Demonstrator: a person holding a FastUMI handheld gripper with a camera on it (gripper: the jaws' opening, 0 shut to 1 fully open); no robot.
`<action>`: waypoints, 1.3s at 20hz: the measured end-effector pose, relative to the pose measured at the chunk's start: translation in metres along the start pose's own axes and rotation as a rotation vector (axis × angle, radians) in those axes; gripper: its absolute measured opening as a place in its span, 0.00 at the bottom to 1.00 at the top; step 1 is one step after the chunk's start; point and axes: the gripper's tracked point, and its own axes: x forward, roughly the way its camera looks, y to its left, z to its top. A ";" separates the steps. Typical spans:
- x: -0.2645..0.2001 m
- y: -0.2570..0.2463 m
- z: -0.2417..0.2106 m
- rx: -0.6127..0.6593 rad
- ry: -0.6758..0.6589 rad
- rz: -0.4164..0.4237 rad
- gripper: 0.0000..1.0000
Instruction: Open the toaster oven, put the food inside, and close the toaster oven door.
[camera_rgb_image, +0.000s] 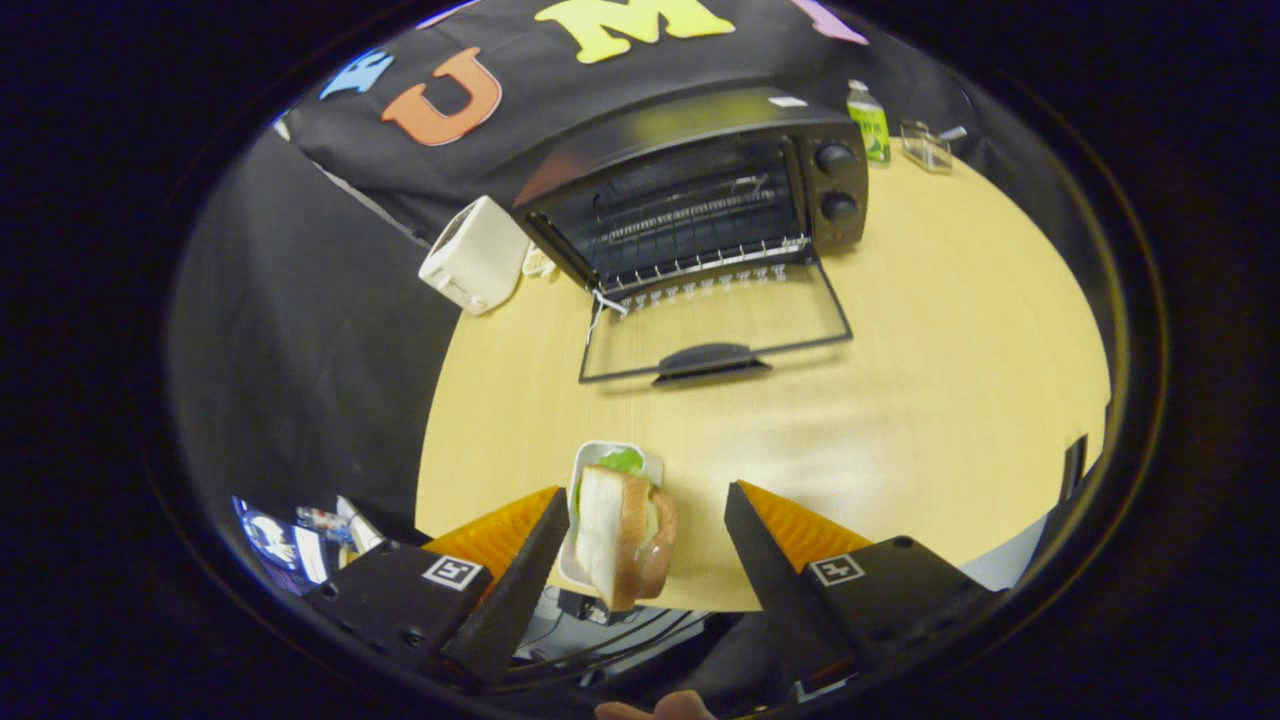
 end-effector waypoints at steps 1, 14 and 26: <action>0.002 0.002 -0.009 0.034 0.028 0.019 1.00; 0.041 0.015 -0.033 0.178 0.226 0.143 0.49; -0.011 0.032 0.012 0.174 0.111 0.203 0.32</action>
